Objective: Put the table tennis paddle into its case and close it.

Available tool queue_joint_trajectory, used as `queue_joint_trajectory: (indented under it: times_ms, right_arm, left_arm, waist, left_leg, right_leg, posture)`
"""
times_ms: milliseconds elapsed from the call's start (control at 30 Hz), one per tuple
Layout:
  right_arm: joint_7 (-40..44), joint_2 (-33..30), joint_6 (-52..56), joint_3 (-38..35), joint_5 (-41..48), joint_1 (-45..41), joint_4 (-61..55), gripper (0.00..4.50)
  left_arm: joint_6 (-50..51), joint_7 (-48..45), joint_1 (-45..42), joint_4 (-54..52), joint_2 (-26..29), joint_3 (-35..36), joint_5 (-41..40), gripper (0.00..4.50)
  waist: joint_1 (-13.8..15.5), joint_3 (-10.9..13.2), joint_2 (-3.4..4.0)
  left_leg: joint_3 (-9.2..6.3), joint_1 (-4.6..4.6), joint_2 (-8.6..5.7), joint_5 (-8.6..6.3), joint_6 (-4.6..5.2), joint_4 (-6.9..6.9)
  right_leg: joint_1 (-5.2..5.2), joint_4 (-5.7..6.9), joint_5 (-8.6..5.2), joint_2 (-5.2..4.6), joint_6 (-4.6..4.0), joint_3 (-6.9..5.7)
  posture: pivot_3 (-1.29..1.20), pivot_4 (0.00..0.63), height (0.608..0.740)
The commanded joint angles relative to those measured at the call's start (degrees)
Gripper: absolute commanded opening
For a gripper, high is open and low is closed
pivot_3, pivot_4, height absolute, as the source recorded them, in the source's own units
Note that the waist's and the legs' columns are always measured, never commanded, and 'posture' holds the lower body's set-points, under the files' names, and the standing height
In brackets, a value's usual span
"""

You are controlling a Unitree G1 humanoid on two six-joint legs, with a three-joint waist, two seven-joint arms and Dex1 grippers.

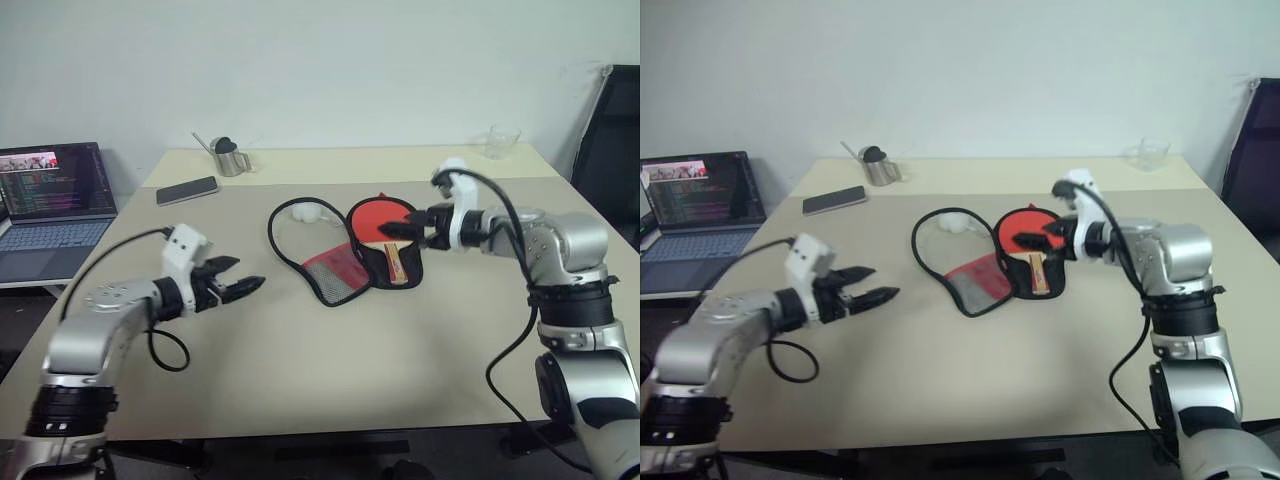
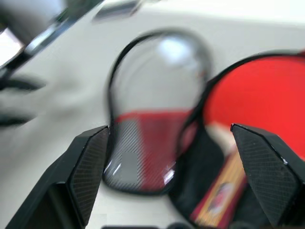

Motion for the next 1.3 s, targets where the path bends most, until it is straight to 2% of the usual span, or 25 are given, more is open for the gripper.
queue_joint_trajectory:
  times_ms: [33,133,200,267,567,900,1300]
  right_arm:
    - [7.53,-2.2,-2.36,4.11,3.44,1.71,-9.62,4.48]
    - [8.32,-1.87,-2.69,6.13,3.66,3.04,-12.92,4.48]
    - [7.63,-1.13,-2.49,6.23,3.6,2.94,-12.78,4.5]
    - [7.22,-0.41,-2.26,6.4,3.85,3.08,-12.75,4.5]
    - [5.67,3.12,-3.01,7.03,3.59,3.4,-13.05,4.5]
    - [5.18,3.59,-4.34,7.18,3.29,3.22,-12.4,4.5]
    - [4.57,3.14,-4.37,6.72,3.25,3.35,-12.32,4.5]
  left_arm:
    - [-1.02,4.32,-5.01,4.72,-1.51,-1.57,4.5,3.98]
    - [-0.64,5.11,-7.35,6.14,-2.61,-3.49,6.41,3.98]
    - [-0.1,4.92,-7.83,6.05,-2.76,-3.75,6.87,3.58]
    - [0.87,5.3,-8.47,6.67,-2.89,-4.22,7.53,3.05]
    - [1.81,6.97,-12.83,10.0,-6.25,-8.72,12.25,0.04]
    - [2.37,7.15,-17.98,13.72,-12.72,-12.74,14.83,0.04]
    - [-2.37,10.51,-22.68,24.46,-15.8,-14.6,20.98,0.04]
  waist:
    - [0.21,0.0,-0.01]
    - [0.32,-0.01,-0.02]
    - [0.42,-0.02,-0.03]
    - [0.5,-0.02,-0.03]
    - [1.03,-0.02,-0.04]
    - [0.97,-0.02,-0.04]
    - [1.02,-0.03,-0.05]
  left_leg:
    - [-0.01,-0.02,0.0,0.0,0.0,0.02]
    - [-0.07,-0.08,-0.01,0.0,-0.01,0.14]
    - [-0.08,-0.1,-0.03,-0.01,-0.02,0.21]
    - [-0.09,-0.1,-0.04,-0.01,-0.02,0.26]
    - [-0.18,-0.21,-0.08,-0.01,-0.02,0.59]
    - [-0.16,-0.21,-0.07,-0.01,-0.03,0.6]
    - [-0.15,-0.22,-0.08,-0.01,-0.03,0.62]
  right_leg:
    - [-0.01,0.02,0.01,0.0,-0.01,-0.01]
    - [-0.02,0.02,0.02,0.0,0.01,-0.05]
    - [0.0,0.01,0.05,-0.03,0.04,-0.05]
    - [0.0,0.01,0.07,-0.04,0.03,-0.05]
    - [0.04,0.06,0.21,-0.04,0.07,-0.11]
    - [0.03,0.08,0.23,-0.03,0.06,-0.1]
    - [0.03,0.09,0.23,-0.04,0.06,-0.11]
  posture:
    - [0.0,0.15,0.74]
    - [0.0,0.15,0.74]
    - [0.0,0.15,0.74]
    - [0.0,0.15,0.74]
    - [0.0,0.15,0.74]
    - [0.0,0.15,0.74]
    - [0.0,0.15,0.74]
